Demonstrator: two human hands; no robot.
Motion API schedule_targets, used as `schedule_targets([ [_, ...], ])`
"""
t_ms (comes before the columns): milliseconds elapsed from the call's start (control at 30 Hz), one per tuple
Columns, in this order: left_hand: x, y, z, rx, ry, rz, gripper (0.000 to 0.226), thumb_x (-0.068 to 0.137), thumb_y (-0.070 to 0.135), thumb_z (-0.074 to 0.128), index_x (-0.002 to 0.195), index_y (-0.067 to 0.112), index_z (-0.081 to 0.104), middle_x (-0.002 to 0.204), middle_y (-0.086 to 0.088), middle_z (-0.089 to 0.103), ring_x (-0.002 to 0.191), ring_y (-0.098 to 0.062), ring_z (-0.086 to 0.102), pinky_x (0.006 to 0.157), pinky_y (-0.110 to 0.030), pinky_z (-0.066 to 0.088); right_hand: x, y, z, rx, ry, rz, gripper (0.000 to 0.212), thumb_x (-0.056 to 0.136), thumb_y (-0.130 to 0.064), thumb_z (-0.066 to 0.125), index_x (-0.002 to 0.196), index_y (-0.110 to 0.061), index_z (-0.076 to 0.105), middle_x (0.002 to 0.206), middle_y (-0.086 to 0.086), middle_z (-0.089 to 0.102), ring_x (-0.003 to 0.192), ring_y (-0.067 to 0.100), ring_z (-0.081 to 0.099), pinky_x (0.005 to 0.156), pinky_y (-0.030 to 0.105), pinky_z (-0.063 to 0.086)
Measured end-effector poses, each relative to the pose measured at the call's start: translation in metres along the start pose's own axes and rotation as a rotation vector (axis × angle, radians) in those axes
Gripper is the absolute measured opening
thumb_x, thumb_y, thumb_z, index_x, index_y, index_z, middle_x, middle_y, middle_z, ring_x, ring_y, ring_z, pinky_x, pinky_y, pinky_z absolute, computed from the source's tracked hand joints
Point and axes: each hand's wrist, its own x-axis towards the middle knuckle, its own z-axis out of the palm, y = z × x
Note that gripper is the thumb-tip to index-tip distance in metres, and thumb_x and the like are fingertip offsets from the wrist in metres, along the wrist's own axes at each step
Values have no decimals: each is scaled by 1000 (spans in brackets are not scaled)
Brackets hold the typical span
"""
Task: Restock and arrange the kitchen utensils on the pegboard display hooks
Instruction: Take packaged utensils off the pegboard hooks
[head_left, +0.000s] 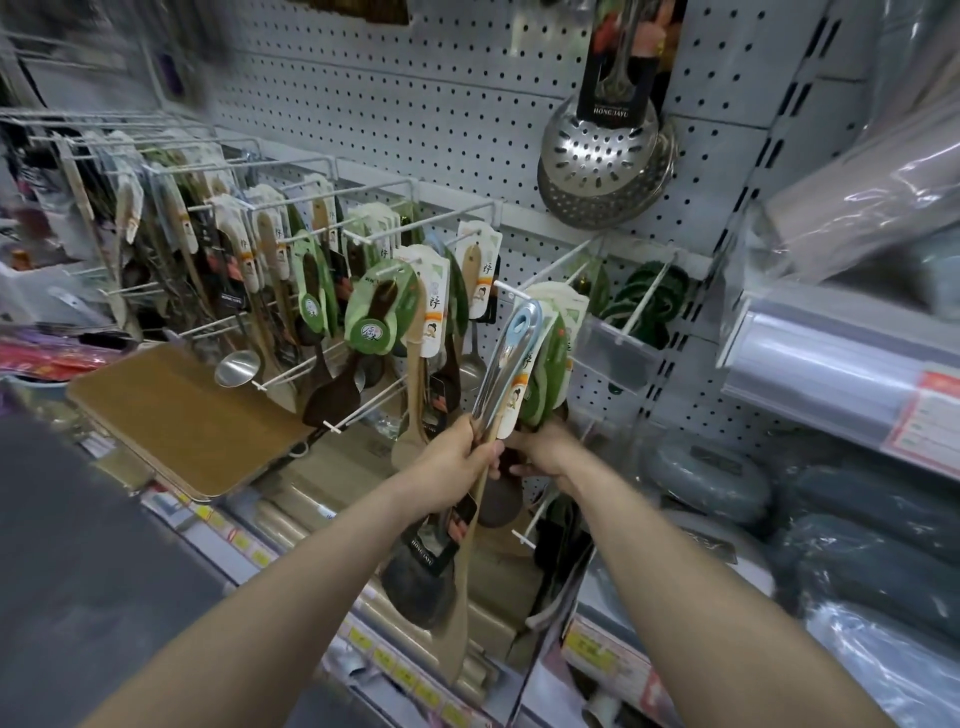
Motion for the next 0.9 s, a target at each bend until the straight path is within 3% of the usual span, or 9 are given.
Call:
schedule_targets([
  [67,-1,-2,-1,18,0,4,19,99,26,49,110,10,51,85,5,66,78,0,65,72,-12,47,-3,4,0,-9,-12,-26,20,91,-19,68,111,-14,67,111,6,68,102,23,66,77,36,59],
  [167,-5,-4,-1,91,15,24,18,99,26,50,104,9,55,80,9,66,70,15,58,66,-1,40,-8,10,4,-52,-31,-70,14,91,-16,67,104,-13,66,99,4,69,92,19,64,69,27,57],
  [233,-8,-6,0,96,35,33,17,99,25,51,102,9,56,79,10,66,70,19,55,66,0,38,-13,12,8,-62,-39,-88,5,91,-14,67,94,-17,65,85,0,67,84,17,64,69,28,57],
  [367,-20,-10,2,85,-1,51,10,99,25,51,105,17,51,83,9,67,80,7,60,75,-11,42,-21,18,14,-64,-59,-137,4,86,-10,70,86,-14,68,67,1,67,68,17,64,63,30,56],
  [467,-35,-14,3,89,-15,67,15,100,24,49,111,15,48,82,9,64,80,-2,60,73,-12,45,-28,20,18,-95,-60,-150,21,83,-18,75,100,-10,69,85,7,71,69,17,66,56,25,54],
  [600,-50,-34,-11,56,48,64,11,100,26,48,110,21,49,82,10,65,87,-6,63,86,-28,49,-40,19,27,-48,-38,-162,28,85,-23,76,109,-13,67,101,2,70,71,10,62,50,16,50],
  [733,-67,-44,-34,-39,160,41,11,101,19,45,102,9,50,79,8,61,76,2,61,77,-14,45,-48,22,41,12,8,-151,24,84,-18,77,104,-15,65,100,2,66,84,14,64,59,23,58],
  [833,-75,-49,-55,-136,234,21,8,102,14,42,103,7,45,79,1,59,74,-8,61,74,-18,48,-55,21,53,19,47,-144,32,84,-17,77,113,-10,64,106,4,66,89,15,64,59,24,57],
  [900,-82,-52,-71,-182,258,10,8,102,14,40,104,7,43,79,-1,56,73,-11,61,66,-9,47,-61,17,62,11,83,-147,34,84,-18,77,114,-10,63,107,4,66,91,16,64,61,26,58],
])
